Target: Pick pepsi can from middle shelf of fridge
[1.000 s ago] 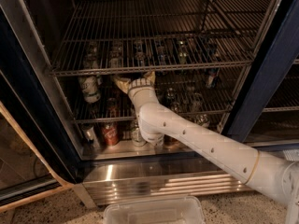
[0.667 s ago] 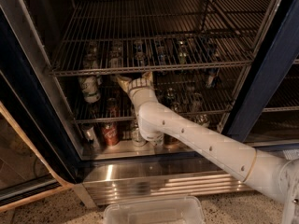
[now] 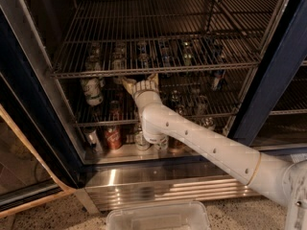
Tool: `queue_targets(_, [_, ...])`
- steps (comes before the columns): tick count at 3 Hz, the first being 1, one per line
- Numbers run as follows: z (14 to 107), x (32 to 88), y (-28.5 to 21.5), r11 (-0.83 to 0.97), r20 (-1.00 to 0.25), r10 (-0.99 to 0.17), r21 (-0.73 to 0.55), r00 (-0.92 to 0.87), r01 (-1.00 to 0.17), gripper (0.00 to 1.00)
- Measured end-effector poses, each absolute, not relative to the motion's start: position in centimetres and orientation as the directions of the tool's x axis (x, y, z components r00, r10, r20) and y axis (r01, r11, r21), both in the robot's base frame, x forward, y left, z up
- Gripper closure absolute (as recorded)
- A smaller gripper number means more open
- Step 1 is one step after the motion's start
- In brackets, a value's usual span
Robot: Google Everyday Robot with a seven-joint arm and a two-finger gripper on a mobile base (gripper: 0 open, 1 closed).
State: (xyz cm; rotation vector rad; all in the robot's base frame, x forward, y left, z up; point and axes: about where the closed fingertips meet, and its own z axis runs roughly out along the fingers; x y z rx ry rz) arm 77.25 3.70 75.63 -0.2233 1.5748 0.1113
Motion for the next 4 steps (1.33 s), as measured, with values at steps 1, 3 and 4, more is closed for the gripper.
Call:
queue_targets(1, [76.54,83.25,2.45,0.977,-0.998,-0.067,-0.066,0.003,-0.204,0.29])
queue_targets(3, [76.52,83.66,2.66,0.976,-0.998,-0.064,-0.063,0.001,-0.207,0.47])
queue_targets(4, [76.52,83.66,2.66,0.976,-0.998,-0.064,-0.063,0.001,-0.207,0.70])
